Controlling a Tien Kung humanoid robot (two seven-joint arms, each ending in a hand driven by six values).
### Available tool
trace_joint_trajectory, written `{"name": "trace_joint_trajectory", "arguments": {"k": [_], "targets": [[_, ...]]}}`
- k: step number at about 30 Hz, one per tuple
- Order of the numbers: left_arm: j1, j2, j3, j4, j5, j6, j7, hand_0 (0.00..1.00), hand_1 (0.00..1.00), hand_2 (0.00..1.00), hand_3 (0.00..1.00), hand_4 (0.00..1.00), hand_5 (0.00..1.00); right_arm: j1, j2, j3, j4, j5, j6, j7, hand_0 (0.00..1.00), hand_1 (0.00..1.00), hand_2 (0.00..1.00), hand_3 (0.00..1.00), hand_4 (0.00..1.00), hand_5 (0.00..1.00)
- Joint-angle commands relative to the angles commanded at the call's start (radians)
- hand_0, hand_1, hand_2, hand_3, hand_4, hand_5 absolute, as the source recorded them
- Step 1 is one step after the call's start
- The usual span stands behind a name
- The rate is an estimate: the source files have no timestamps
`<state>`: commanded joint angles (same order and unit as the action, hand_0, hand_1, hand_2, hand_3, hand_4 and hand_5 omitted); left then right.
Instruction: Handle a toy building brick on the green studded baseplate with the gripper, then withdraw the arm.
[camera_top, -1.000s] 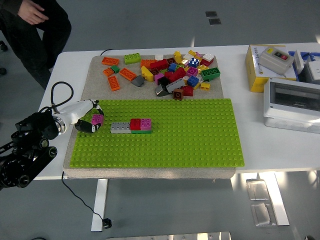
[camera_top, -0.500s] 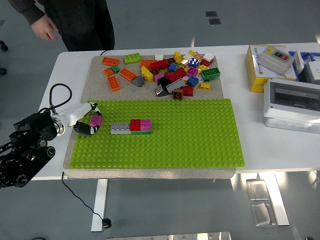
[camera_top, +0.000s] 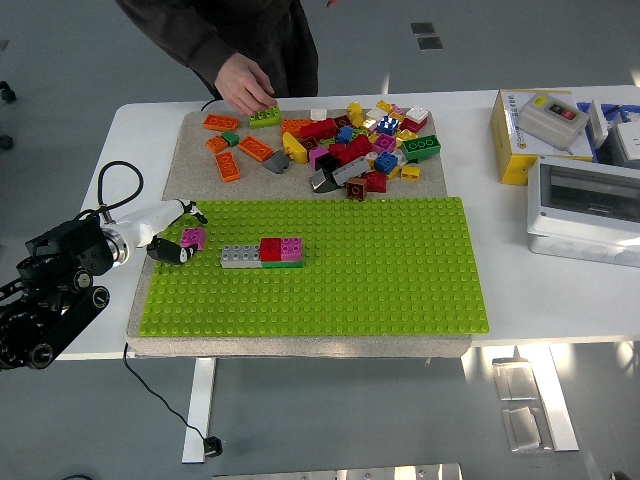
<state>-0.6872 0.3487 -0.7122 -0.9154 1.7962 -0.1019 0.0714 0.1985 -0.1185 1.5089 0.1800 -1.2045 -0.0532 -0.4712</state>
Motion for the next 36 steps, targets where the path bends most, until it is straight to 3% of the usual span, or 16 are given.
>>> {"name": "trace_joint_trajectory", "arguments": {"k": [14, 36], "targets": [[-0.008, -0.003, 0.002, 0.016, -0.005, -0.012, 0.010, 0.998, 0.998, 0.998, 0.812, 0.640, 0.145, 0.002, -0.002, 0.006, 0.000, -0.004, 0.000, 0.003, 0.658, 0.563, 0.597, 0.757, 0.649, 0.998], [-0.006, 0.006, -0.001, 0.026, -0.008, -0.031, 0.030, 0.998, 0.998, 0.998, 0.706, 0.661, 0.169, -0.006, -0.002, 0.030, 0.000, -0.042, 0.005, -0.001, 0.656, 0.563, 0.601, 0.758, 0.647, 0.998]]}}
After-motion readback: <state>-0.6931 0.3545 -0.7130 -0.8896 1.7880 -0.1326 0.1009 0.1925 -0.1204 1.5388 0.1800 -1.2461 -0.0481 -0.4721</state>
